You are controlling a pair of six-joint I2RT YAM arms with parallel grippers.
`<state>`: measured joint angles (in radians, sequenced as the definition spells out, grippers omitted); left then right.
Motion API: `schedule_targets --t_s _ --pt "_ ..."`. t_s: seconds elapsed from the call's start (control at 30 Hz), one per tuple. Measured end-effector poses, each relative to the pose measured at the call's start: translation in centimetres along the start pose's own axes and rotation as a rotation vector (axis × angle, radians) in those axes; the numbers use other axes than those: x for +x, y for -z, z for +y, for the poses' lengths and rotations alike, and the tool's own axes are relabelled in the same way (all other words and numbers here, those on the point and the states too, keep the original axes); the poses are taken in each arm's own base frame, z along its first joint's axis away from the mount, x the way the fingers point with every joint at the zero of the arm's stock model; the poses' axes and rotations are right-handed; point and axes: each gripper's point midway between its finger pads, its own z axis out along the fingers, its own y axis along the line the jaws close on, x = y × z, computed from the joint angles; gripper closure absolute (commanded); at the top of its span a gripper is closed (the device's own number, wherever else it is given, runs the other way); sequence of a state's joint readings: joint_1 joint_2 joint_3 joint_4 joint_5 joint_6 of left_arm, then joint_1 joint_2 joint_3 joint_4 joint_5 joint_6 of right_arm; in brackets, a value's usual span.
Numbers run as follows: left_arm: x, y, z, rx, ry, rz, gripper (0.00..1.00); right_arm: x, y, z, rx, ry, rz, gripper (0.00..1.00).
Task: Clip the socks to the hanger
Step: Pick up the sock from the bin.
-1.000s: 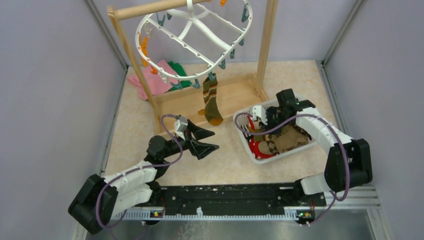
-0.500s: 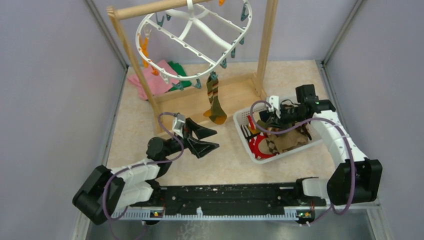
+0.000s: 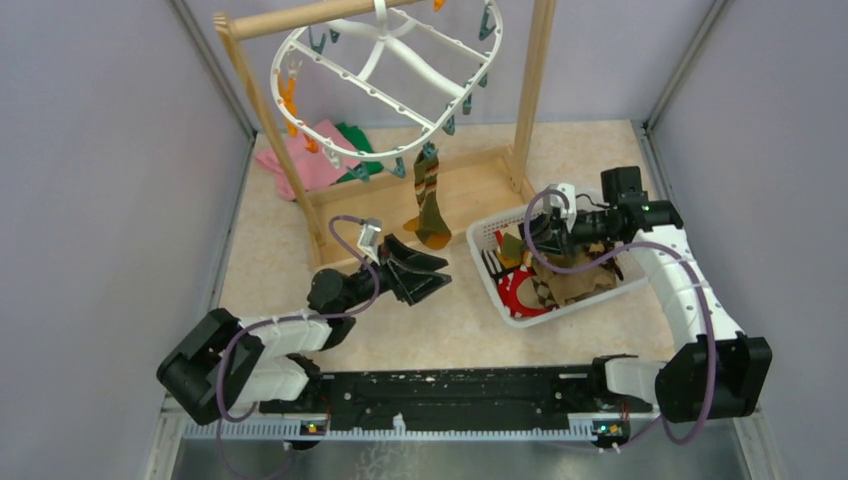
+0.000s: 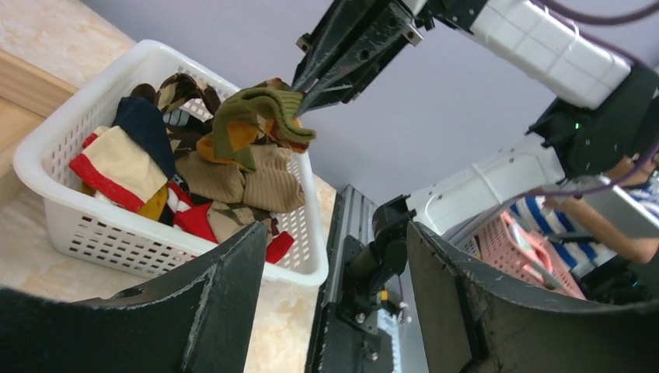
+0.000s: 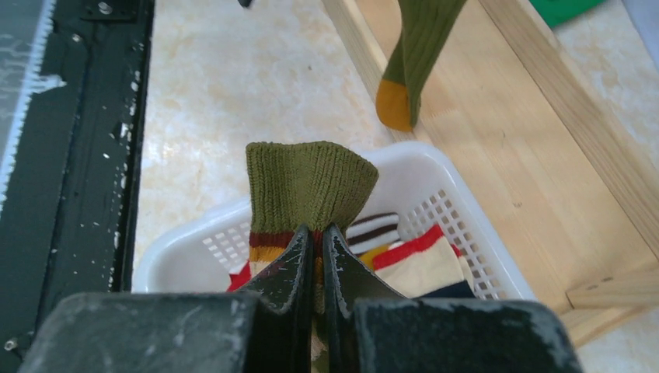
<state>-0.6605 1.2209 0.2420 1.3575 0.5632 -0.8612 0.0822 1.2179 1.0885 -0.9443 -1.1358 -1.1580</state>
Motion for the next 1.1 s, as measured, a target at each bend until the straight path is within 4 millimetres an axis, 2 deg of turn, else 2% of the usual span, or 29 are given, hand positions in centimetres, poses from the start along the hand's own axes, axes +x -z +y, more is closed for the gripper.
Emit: schedule_targets --t_s 0.27,0.5,0.63,0.77,1.0,1.1 --pt "0.8 -3.0 1.2 -0.094 0.183 -0.041 0.32 -2.4 -0.5 1.2 -0.065 -0.002 -0.147 1.0" --pt "2.5 -6.7 3.7 -0.165 0.338 -0.035 0.35 -1.9 -1.4 1.9 -0.104 -0.038 -0.185 1.0" --pt "3.6 -8.5 4.7 -0.177 0.394 -0.021 0.45 -1.9 -2.2 2.3 -0.133 -0.036 -0.186 1.0" --pt "4.3 -9.3 5.3 -0.182 0.427 -0.009 0.51 -1.9 -2.5 2.2 -0.137 -0.027 -0.181 1.0" --pt "4.4 -9.6 5.0 -0.168 0.446 -0.011 0.5 -1.9 -2.8 2.1 -0.137 -0.02 -0.167 1.0" --pt "4.6 -9.0 5.2 -0.18 0.446 -0.02 0.49 -1.8 -2.8 2.1 -0.135 -0.023 -0.163 1.0"
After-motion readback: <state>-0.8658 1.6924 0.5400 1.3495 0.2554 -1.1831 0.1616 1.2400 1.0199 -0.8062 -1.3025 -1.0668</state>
